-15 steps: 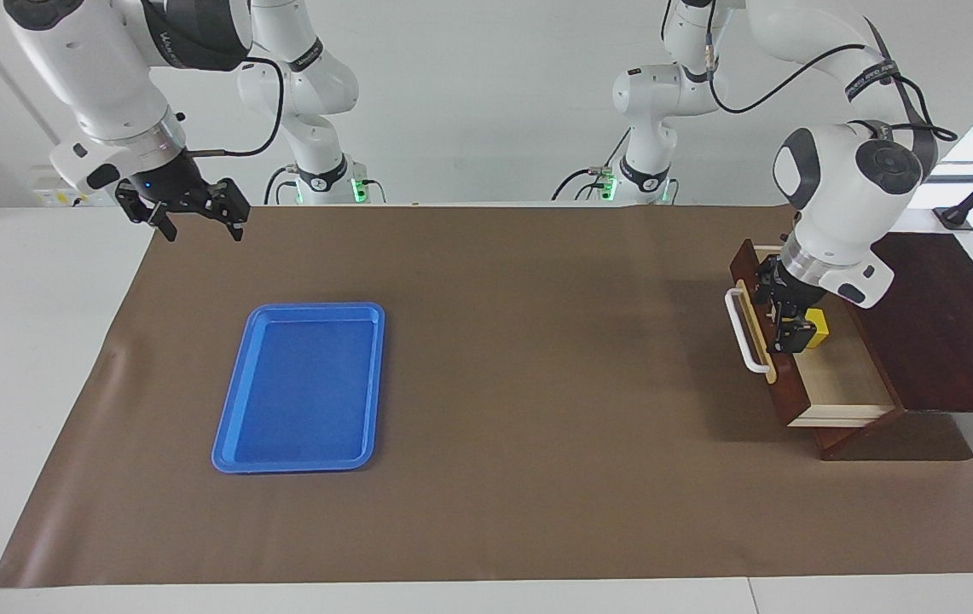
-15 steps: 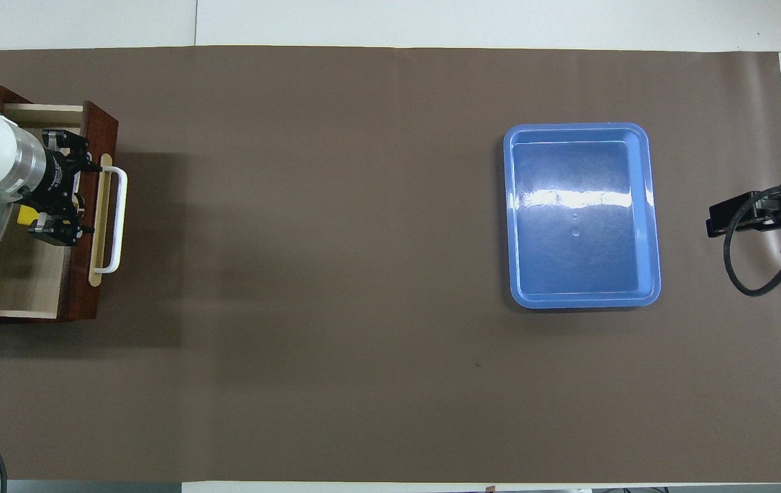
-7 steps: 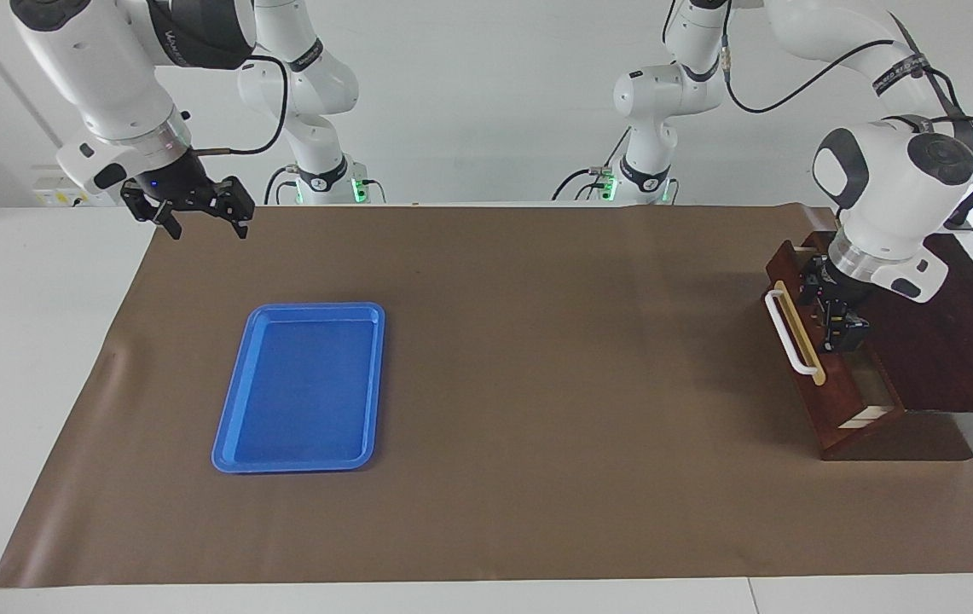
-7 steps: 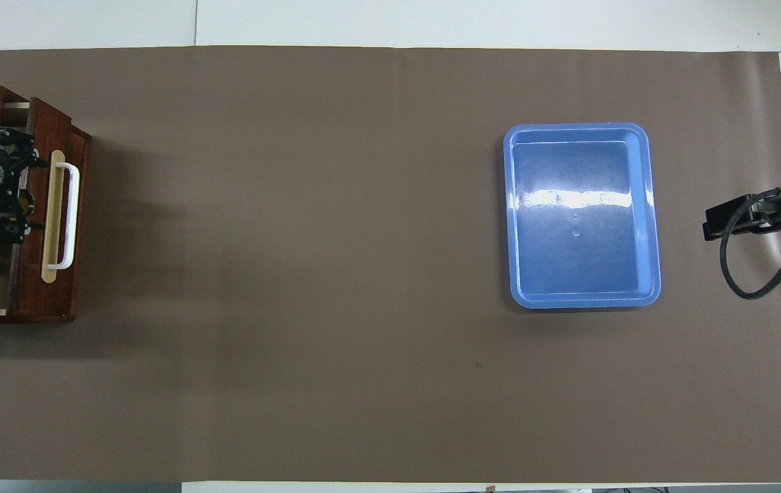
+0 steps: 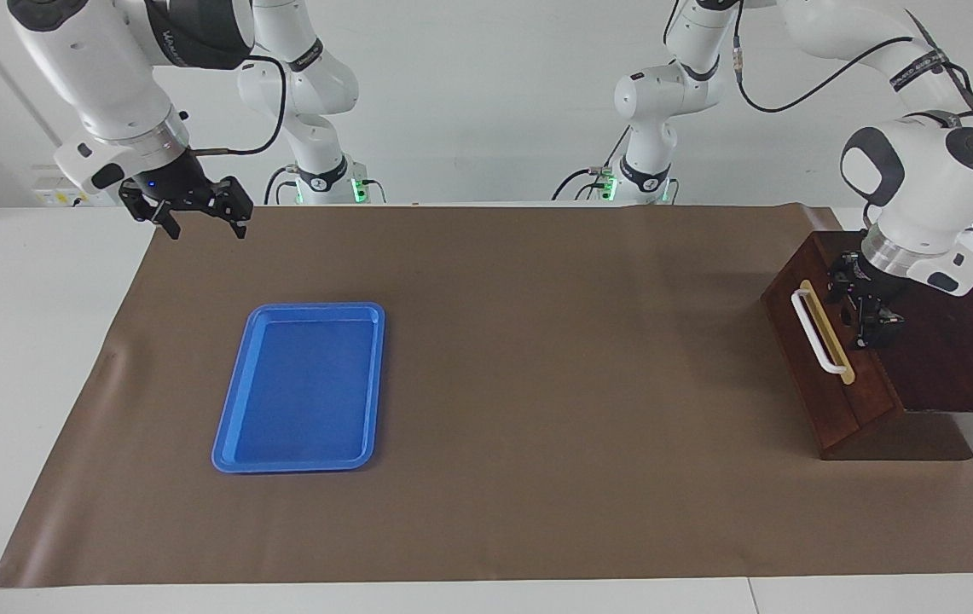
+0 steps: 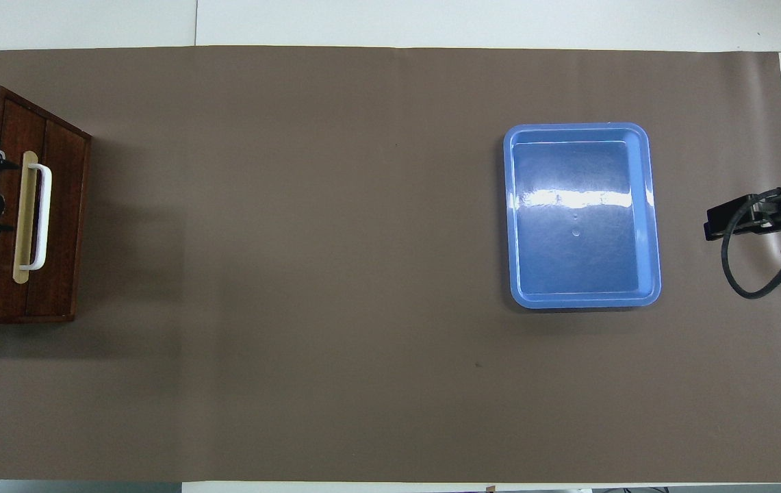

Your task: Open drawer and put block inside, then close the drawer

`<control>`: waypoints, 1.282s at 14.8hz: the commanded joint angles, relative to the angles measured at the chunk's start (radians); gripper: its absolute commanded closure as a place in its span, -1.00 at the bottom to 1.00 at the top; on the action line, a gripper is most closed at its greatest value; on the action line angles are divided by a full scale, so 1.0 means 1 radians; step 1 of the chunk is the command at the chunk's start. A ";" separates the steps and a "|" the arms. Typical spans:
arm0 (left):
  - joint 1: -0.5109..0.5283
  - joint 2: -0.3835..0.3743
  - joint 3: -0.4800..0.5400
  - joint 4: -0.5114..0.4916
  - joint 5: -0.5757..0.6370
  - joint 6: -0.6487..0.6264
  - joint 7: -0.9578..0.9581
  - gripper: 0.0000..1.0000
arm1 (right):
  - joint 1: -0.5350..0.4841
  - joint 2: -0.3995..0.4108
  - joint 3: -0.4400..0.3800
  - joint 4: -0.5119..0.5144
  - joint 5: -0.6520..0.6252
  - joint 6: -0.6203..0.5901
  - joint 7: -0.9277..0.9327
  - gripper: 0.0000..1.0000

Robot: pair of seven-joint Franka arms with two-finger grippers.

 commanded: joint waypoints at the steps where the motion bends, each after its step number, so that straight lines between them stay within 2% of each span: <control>1: 0.005 -0.009 -0.002 0.013 0.017 -0.046 0.031 -1.00 | -0.007 -0.019 0.002 -0.017 0.017 -0.006 -0.006 -1.00; 4: -0.007 -0.068 -0.013 0.043 0.015 -0.152 0.108 -1.00 | -0.007 -0.019 0.002 -0.017 0.017 -0.006 -0.006 -1.00; 6: -0.029 -0.116 -0.016 0.043 0.006 -0.222 0.245 -1.00 | -0.007 -0.019 0.002 -0.017 0.015 -0.006 -0.006 -1.00; 11: -0.087 -0.179 -0.026 0.042 -0.005 -0.347 0.590 -1.00 | -0.007 -0.019 0.002 -0.017 0.017 -0.006 -0.006 -1.00; 13: -0.092 -0.182 -0.031 0.053 -0.025 -0.384 0.749 -1.00 | -0.007 -0.019 0.002 -0.017 0.017 -0.006 -0.006 -1.00; 17: -0.141 -0.173 -0.014 0.056 -0.072 -0.379 0.996 -1.00 | -0.007 -0.019 0.002 -0.018 0.017 -0.006 -0.006 -1.00; 19: -0.156 -0.151 -0.013 0.103 -0.072 -0.405 1.134 -1.00 | -0.007 -0.019 0.002 -0.017 0.017 -0.006 -0.006 -1.00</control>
